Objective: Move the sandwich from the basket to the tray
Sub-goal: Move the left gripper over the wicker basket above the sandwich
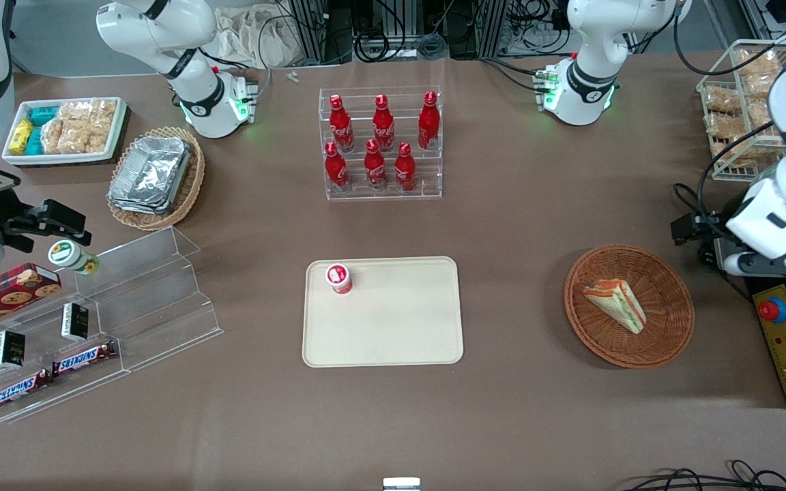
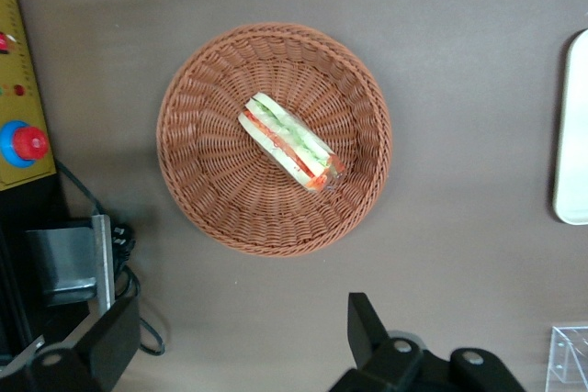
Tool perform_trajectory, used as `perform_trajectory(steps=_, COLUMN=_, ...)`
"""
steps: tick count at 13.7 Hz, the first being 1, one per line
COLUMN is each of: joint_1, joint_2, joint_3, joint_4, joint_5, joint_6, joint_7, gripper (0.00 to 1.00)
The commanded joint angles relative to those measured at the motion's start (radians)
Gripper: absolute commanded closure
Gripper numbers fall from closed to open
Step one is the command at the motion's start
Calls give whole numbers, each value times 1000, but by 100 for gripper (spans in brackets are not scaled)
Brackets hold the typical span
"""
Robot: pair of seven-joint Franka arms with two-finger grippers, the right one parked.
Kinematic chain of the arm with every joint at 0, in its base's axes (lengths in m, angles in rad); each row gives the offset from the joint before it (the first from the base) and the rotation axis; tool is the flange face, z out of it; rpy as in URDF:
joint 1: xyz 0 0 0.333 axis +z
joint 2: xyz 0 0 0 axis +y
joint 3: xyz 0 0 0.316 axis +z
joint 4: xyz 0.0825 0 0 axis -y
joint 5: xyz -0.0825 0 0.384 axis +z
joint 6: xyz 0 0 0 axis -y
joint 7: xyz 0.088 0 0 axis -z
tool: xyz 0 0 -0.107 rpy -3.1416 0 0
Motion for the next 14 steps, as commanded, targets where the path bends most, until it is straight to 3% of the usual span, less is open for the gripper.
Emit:
perform_trajectory(steps=1, joint_1=-11, joint_2=-13, joint_3=12, joint_4=-99, joint_5=-1, joint_6=81, joint_7=-3, gripper=0)
perform_trajectory(steps=4, joint_1=-12, joint_2=13, joint_3=12, joint_4=-145, joint_5=-1, joint_6=121, joint_7=-194, gripper=0)
perform_trajectory(steps=10, joint_1=-6, joint_2=12, joint_3=12, joint_4=-338, joint_5=-21, joint_6=383, joint_7=-235, gripper=0)
perform_trajectory(steps=14, joint_1=-5, joint_2=71, joint_3=14, joint_4=-374, joint_5=-35, joint_6=503, joint_7=-298, gripper=0)
